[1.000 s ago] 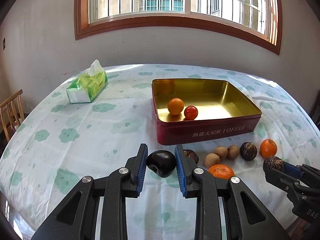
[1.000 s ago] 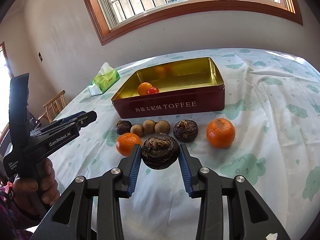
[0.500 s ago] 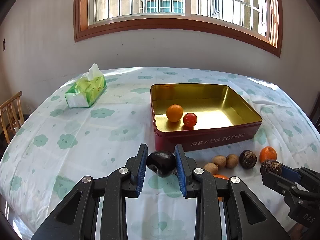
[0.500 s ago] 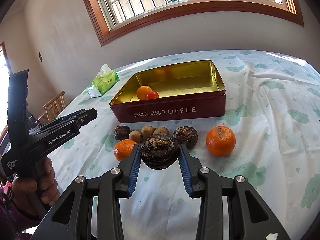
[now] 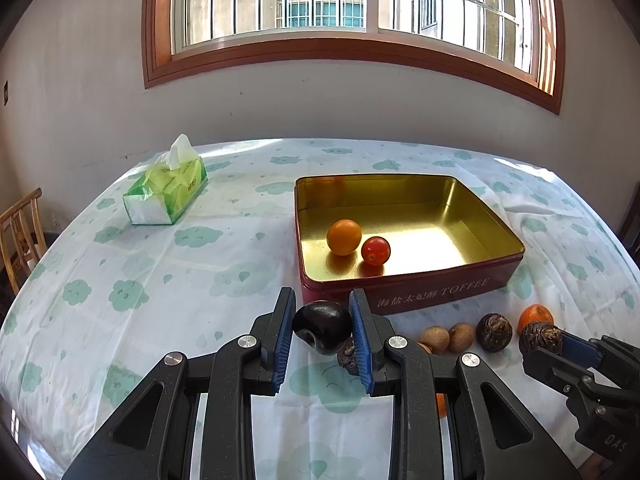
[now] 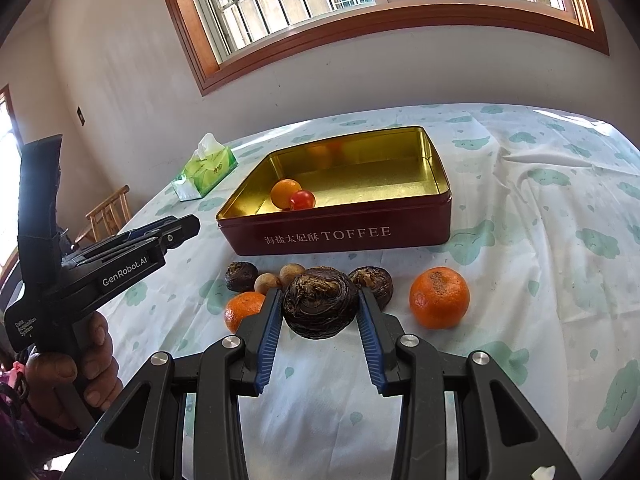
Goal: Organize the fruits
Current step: 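Carry the plum and water chestnut over the TOFFEE tin with both tools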
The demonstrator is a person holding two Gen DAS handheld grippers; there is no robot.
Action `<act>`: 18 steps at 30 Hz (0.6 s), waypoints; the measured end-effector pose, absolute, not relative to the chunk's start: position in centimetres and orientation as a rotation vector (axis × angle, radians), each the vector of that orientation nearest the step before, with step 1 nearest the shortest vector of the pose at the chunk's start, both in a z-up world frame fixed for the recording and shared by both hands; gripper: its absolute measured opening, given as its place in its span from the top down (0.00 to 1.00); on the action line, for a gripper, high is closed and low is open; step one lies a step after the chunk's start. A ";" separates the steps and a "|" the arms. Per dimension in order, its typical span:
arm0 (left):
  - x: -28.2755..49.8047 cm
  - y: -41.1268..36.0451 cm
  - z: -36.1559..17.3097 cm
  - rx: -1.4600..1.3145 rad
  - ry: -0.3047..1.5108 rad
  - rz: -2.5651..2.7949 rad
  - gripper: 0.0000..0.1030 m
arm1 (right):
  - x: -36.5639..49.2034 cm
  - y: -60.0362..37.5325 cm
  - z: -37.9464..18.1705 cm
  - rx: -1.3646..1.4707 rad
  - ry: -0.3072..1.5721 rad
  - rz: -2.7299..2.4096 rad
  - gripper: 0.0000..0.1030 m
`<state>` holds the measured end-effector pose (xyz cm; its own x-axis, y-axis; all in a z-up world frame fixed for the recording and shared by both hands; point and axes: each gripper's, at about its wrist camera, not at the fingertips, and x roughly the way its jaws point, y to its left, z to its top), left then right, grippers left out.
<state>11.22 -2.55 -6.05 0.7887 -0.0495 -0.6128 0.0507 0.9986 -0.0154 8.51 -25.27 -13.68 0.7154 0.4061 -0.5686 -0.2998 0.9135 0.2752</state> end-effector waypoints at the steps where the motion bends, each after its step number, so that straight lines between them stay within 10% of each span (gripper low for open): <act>1: 11.3 -2.6 -6.0 0.002 0.660 -0.054 0.72 | 8.6 -25.3 -13.7 0.168 0.667 0.392 0.65; 18: 12.6 -3.4 -5.2 0.005 0.646 -0.060 0.72 | 9.0 -25.9 -12.9 0.171 0.644 0.384 0.65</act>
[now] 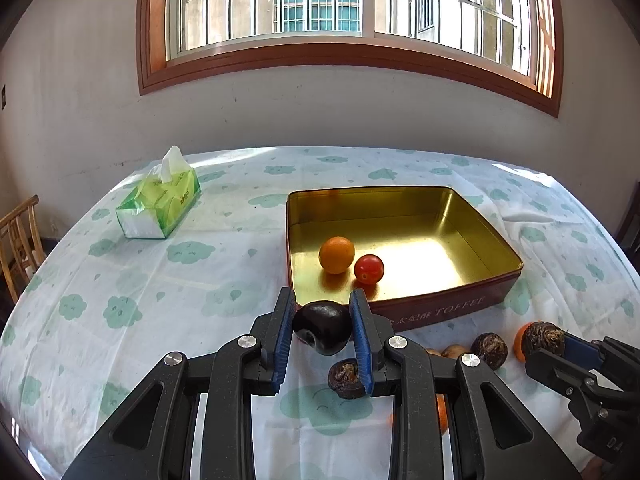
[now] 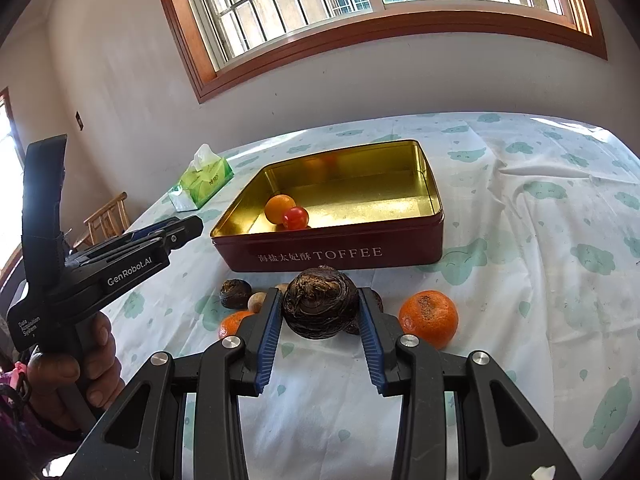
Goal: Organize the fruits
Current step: 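Carry the plum and water chestnut over the TOFFEE tin with both tools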
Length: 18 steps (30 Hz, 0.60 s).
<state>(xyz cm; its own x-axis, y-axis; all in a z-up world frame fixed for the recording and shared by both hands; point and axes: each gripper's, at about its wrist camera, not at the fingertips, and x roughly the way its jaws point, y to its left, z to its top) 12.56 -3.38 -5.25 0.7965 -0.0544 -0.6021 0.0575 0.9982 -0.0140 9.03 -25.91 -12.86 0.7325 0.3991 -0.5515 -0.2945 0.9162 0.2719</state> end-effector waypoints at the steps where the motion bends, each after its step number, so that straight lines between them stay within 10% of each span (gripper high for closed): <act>1: 12.6 -3.4 -5.2 0.004 0.646 -0.061 0.72 | 9.1 -25.9 -12.8 0.169 0.643 0.383 0.65; 18: 13.7 -3.9 -4.8 0.005 0.638 -0.060 0.72 | 10.5 -25.7 -11.3 0.160 0.614 0.380 0.65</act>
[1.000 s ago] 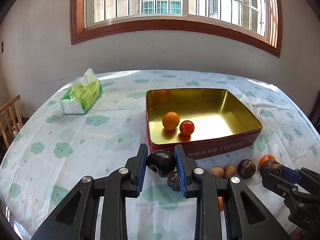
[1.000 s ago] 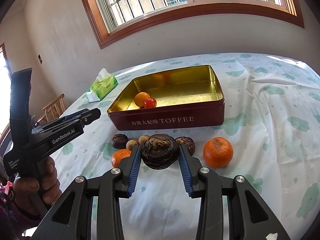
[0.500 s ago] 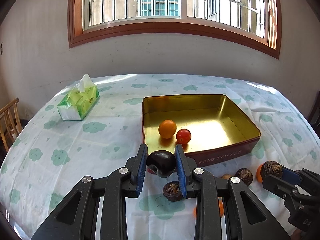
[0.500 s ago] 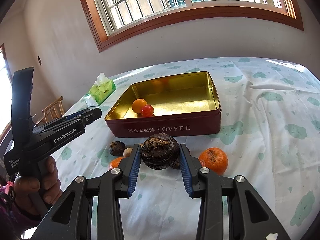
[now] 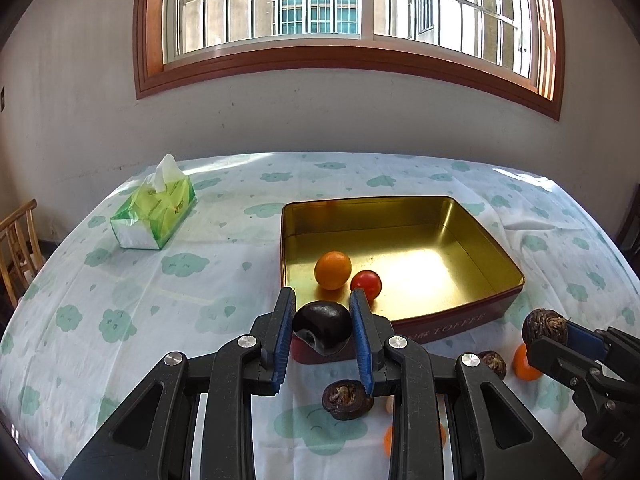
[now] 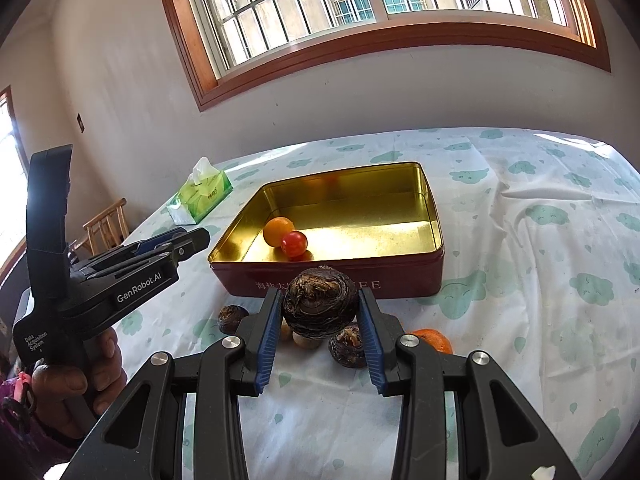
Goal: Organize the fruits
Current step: 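Carry the plum and water chestnut over the TOFFEE tin with both tools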
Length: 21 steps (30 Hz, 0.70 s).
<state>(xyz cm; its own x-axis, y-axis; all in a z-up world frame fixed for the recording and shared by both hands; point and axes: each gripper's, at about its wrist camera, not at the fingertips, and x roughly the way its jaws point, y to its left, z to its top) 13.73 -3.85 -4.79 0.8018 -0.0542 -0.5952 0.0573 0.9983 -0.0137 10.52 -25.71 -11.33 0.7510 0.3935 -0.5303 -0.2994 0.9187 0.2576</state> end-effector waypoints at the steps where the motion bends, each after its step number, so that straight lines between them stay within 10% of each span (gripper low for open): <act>1: 13.8 -3.8 -4.8 0.004 0.637 -0.058 0.72 | 10.6 -25.7 -11.3 0.161 0.613 0.379 0.65; 21: 15.9 -3.8 -5.0 -0.006 0.647 -0.057 0.72 | 13.1 -25.7 -10.4 0.153 0.604 0.375 0.65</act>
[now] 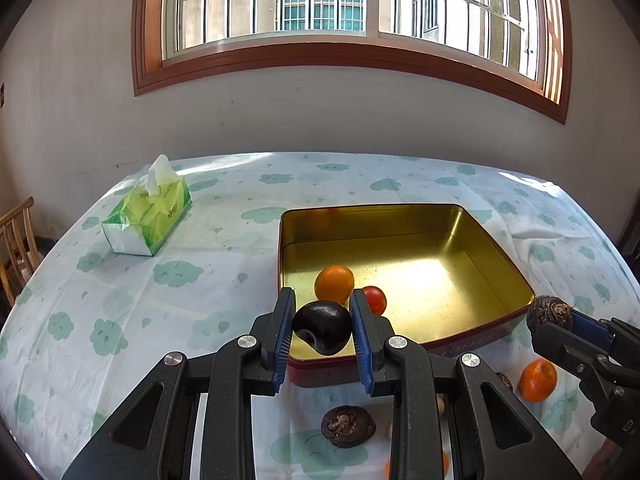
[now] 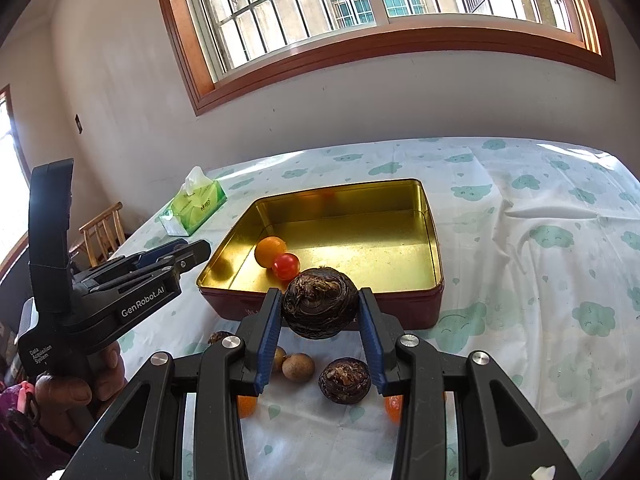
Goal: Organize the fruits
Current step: 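Carry the plum and water chestnut over the TOFFEE tin with both tools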
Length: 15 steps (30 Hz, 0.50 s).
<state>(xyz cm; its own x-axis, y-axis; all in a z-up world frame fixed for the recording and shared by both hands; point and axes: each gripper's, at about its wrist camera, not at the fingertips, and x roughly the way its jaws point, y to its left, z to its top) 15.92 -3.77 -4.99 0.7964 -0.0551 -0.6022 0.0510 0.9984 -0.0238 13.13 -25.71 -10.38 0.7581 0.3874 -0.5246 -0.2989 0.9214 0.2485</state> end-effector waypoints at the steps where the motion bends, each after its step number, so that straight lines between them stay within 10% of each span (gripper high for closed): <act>1: 16.1 -3.8 -5.0 -0.005 0.648 -0.057 0.72 | 13.3 -25.7 -10.3 0.153 0.603 0.374 0.65; 15: 18.5 -4.1 -5.3 -0.004 0.660 -0.053 0.72 | 15.8 -25.8 -10.2 0.153 0.609 0.375 0.65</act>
